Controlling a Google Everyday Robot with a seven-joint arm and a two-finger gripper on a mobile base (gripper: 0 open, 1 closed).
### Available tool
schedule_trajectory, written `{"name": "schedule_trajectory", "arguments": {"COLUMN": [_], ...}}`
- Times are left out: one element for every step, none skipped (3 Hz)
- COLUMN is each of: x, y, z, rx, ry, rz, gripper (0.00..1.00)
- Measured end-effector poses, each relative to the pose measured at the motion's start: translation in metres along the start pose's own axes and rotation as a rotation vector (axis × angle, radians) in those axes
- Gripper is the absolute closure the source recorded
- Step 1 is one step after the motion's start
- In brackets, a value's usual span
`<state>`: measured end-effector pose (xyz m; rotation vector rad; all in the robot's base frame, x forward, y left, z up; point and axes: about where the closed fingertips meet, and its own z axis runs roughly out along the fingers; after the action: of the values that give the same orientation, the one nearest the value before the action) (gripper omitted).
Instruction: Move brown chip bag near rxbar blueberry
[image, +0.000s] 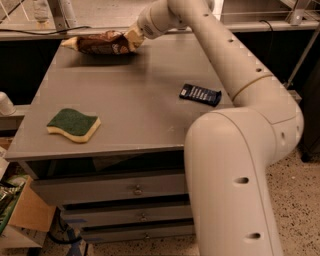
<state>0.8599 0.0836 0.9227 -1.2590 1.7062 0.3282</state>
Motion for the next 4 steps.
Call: {"name": "schedule_trajectory", "arguments": {"x": [0.015,0.049,0.075,0.105], "y": [0.0,0.002,0.001,-0.004], "z": [-0.041,-0.091,-0.123,-0.16], "rx": [-0.024,-0.067,-0.085,-0.081], "ry": [0.013,0.045,0.071,0.101], "rz": [-0.022,-0.034,-0.028,-0.009], "gripper": [1.0,1.0,1.0,1.0]}}
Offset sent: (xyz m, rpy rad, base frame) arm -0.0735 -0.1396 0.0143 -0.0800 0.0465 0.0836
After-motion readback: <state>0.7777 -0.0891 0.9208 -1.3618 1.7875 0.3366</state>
